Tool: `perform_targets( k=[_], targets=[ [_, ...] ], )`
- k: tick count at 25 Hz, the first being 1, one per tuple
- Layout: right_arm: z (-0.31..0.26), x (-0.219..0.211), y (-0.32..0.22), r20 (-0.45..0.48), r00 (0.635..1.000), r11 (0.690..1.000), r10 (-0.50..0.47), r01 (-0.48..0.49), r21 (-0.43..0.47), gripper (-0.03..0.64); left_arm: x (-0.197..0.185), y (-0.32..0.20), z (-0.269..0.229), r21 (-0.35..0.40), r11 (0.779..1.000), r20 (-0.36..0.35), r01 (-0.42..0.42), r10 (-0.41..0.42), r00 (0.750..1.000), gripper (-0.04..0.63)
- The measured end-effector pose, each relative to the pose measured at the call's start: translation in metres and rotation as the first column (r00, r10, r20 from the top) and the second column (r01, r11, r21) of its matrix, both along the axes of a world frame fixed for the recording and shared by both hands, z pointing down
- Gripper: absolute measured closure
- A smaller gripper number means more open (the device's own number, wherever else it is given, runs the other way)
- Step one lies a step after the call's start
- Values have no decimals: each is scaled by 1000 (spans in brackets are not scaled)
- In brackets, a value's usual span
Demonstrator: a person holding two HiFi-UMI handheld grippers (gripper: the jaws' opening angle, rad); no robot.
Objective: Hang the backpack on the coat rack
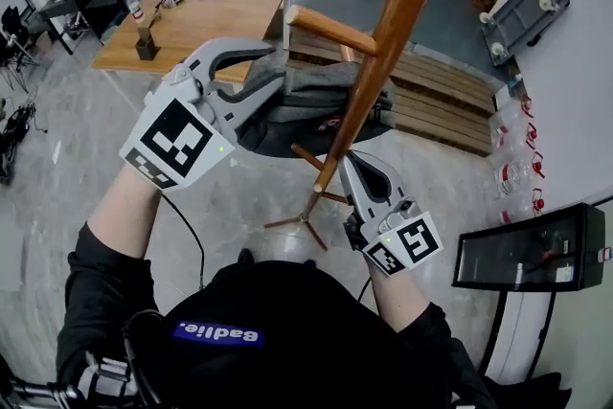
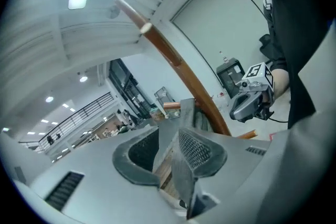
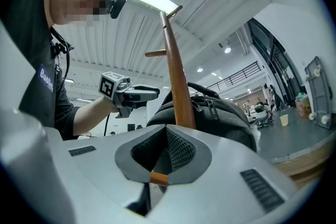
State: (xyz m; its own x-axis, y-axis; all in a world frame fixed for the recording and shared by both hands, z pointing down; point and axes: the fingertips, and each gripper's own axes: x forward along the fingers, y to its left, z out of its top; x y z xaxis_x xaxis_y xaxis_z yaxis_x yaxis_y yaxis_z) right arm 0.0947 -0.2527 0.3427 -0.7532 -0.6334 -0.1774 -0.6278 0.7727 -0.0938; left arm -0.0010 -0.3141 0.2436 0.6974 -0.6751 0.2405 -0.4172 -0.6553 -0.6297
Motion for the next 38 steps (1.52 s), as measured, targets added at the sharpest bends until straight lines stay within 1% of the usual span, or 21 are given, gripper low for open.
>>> perform_targets(
  k=[1,3,6,9,12,15,17,19,22,24,25,27,30,32,34,35,36,38],
  targets=[
    [0,1,3,4,1000,1000,-7,7,-6,620,-12,3,-1,-6,1000,-31,29,-29,999,468],
    [2,4,11,11,1000,1000,-7,7,-22,620,-32,16,3,-41,997,-88,60,-64,994,468],
    [11,3,29,8,1000,999,15,-14,-50,620,-51,40,21,-96,993,-156,66,-81,984,469],
    [26,-7,51,-17,998,995,58,-59,-83,620,-65,67,45,-159,987,-245,16,-55,968,469],
    [37,-22,73,-30,992,987,123,-125,-104,620,-72,98,74,-225,972,-345,-71,-12,938,469],
    [52,-41,99,-47,982,973,185,-190,-128,620,-71,132,107,-281,946,-408,-162,35,913,469],
    [63,-53,115,-66,974,962,219,-226,-151,620,-67,154,129,-313,926,-424,-211,63,904,469],
    [74,-64,133,-84,967,951,242,-254,-175,620,-63,176,149,-361,895,-441,-262,84,894,469],
    [80,-72,160,-106,960,943,259,-275,-189,620,-58,205,169,-426,840,-489,-337,100,866,476],
    [83,-72,174,-107,958,939,267,-283,-195,620,-59,219,176,-455,815,-519,-358,84,851,503],
    [85,-70,181,-105,958,938,267,-284,-200,620,-60,225,179,-467,809,-533,-358,65,843,511],
    [89,-67,191,-104,961,939,257,-274,-209,620,-62,235,183,-484,804,-558,-347,22,830,529],
    [91,-63,202,-115,970,948,215,-235,-213,620,-53,252,185,-495,797,-590,-347,-15,807,558],
    [90,-59,209,-121,975,956,188,-210,-207,620,-39,264,186,-498,781,-610,-376,-7,792,584],
    [89,-53,215,-123,978,960,170,-192,-203,620,-22,273,186,-506,758,-629,-412,3,777,586],
    [90,-49,218,-126,979,962,162,-185,-202,620,-15,276,186,-508,750,-638,-423,2,770,586],
    [91,-45,220,-129,979,963,156,-180,-202,620,-8,278,186,-509,747,-643,-429,2,766,586],
    [94,-34,223,-132,980,963,149,-175,-206,620,5,281,186,-505,746,-646,-434,7,764,586]
  ],
)
